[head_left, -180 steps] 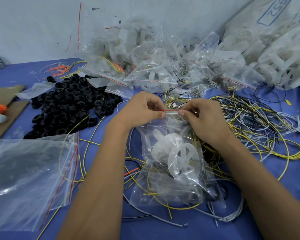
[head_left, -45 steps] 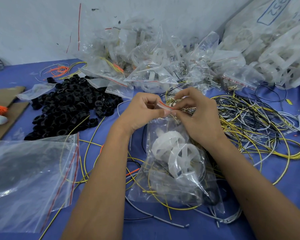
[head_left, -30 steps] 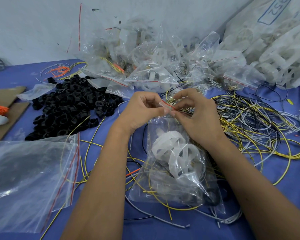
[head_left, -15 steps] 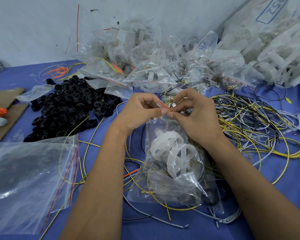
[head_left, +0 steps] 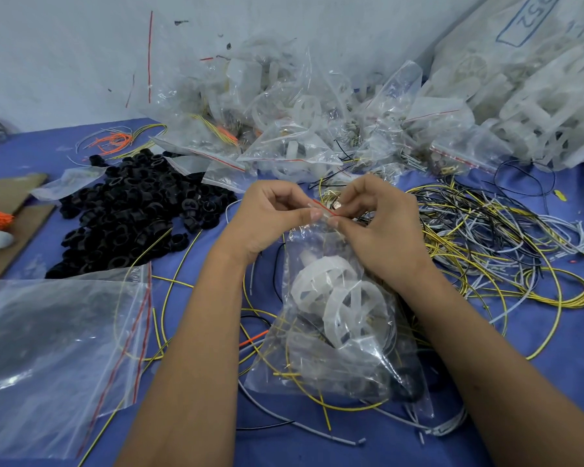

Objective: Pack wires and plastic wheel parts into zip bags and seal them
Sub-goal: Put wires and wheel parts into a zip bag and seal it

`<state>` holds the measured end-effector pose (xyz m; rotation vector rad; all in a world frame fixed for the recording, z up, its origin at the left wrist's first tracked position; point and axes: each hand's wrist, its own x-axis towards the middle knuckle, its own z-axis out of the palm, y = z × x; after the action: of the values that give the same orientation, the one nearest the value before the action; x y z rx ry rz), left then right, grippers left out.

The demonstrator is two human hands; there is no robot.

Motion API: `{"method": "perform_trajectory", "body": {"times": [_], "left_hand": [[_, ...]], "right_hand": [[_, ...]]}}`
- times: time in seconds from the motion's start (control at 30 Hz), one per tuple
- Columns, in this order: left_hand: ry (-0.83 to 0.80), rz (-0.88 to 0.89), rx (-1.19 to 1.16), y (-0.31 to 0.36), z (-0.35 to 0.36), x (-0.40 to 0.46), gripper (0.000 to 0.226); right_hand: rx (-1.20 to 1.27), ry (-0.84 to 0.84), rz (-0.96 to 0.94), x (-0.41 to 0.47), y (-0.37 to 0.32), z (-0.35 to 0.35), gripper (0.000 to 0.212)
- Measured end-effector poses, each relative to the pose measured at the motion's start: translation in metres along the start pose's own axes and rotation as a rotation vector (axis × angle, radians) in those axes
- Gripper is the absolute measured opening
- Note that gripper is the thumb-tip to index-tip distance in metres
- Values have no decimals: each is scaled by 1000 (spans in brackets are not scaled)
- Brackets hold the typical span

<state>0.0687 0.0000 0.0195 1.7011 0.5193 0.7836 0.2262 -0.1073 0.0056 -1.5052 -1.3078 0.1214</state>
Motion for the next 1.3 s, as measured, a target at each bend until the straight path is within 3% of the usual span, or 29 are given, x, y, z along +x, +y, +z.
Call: {"method": "perform_trajectory", "body": {"times": [0.2,0.43,0.7,0.93,1.17,1.3], "left_hand": [[2,-27,51,3,6,2,30],[12,-3,44,4,6,1,11],[-31,3,20,5,6,3,24],[-75,-61,-25,4,7,0,14],[79,-69,-134,5,-3,1,19],[-30,-151,-244,6,-6,-1,7]], "right_hand": [[-57,-66,-94,-2,-8,-2,35],[12,-2,-58,-2,-7,-2,29],[-2,-92,-94,-4,-14,-2,39],[72,-6,-48,-3,-11,-1,31],[74,-37,16,-2,-8,-2,31],[137,13,64,0,-10,-5,19]]}}
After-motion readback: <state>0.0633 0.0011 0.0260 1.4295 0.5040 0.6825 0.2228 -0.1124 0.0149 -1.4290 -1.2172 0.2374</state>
